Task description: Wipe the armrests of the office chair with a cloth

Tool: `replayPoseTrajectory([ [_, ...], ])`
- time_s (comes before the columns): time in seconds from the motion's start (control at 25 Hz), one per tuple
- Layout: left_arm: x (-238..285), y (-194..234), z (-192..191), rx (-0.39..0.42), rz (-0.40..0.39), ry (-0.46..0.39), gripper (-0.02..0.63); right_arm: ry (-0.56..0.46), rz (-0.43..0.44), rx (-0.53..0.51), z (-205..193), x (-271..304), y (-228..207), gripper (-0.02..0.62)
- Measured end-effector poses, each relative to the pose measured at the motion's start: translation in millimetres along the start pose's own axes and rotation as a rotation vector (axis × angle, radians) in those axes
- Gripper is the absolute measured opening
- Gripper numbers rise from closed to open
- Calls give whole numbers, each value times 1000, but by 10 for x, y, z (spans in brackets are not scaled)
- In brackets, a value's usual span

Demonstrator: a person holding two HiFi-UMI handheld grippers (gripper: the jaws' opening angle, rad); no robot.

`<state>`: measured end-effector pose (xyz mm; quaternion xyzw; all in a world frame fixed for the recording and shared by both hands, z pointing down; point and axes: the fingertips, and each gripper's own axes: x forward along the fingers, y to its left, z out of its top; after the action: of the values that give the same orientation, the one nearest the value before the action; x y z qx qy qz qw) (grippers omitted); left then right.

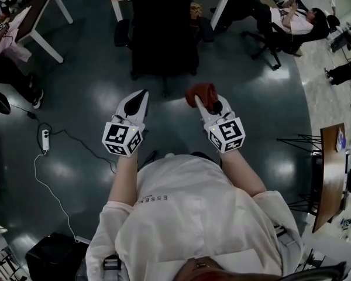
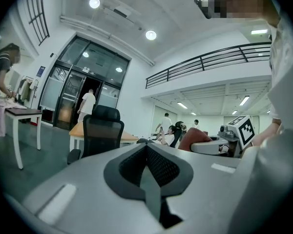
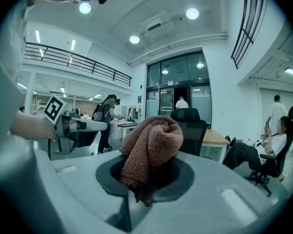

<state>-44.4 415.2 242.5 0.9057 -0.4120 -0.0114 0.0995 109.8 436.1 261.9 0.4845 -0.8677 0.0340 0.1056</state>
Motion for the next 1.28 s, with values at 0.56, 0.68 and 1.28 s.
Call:
replayPoseTrajectory([
  [0.56, -198, 304, -103, -32, 92, 39, 17, 26, 51, 82, -70, 339, -57, 52],
  [0.68, -260, 528, -121, -33, 139, 40, 17, 26, 85, 100, -67, 602, -31, 52],
  [1.28, 202, 2526, 28, -109, 322, 84, 18, 78, 232, 103, 230, 2984, -247, 51],
])
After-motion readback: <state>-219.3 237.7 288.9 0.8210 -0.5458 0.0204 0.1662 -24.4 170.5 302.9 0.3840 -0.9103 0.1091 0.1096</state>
